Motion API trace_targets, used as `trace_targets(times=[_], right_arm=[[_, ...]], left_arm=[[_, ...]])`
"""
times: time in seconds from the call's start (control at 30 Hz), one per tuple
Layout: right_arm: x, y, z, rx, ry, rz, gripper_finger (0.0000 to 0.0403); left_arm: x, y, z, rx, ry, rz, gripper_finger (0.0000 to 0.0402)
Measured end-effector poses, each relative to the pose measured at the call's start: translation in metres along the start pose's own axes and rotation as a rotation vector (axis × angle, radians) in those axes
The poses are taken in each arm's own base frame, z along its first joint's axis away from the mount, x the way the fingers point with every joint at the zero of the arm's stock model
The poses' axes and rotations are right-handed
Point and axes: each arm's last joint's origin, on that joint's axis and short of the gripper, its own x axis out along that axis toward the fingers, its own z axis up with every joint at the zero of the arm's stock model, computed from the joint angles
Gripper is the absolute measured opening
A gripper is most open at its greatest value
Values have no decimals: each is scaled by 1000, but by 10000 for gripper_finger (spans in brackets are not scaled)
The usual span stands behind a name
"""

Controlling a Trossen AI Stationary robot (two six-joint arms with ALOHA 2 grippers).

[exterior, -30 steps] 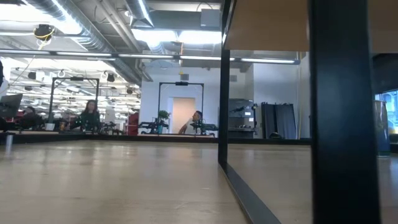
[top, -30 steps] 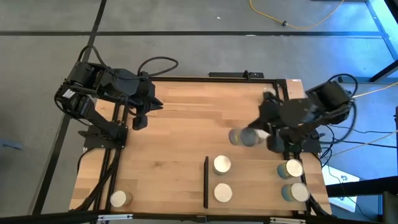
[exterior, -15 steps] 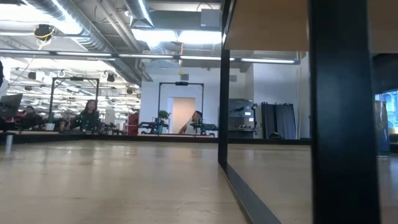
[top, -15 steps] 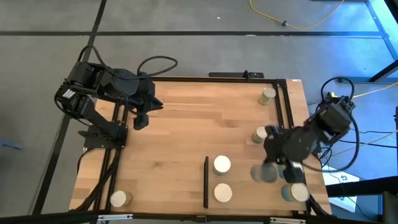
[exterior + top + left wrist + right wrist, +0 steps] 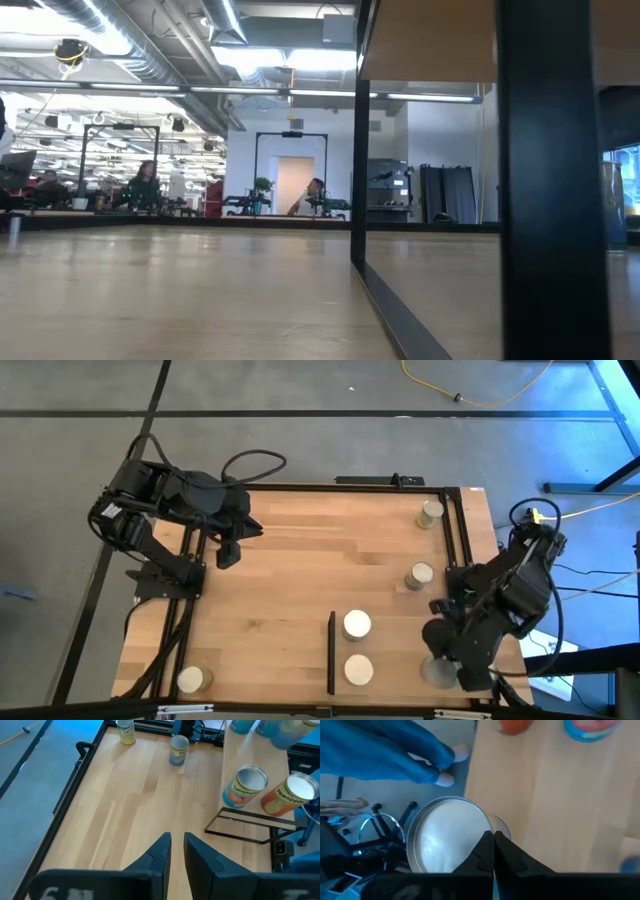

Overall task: Pick and place cans onto a shelf
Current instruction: Put the bottom canned peas on the shelf

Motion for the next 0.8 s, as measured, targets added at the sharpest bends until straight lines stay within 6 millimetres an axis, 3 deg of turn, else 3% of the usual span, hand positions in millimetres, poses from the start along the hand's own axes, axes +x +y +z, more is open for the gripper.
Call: trace_targets(times=[0.33, 0.8], right_arm=[[26, -2, -7, 40, 80, -33, 0], [30, -3, -7, 19, 81, -41, 4]], left_arm=[[22, -7, 6, 16, 49, 14, 44], [38, -13, 9, 29, 97, -17, 44]])
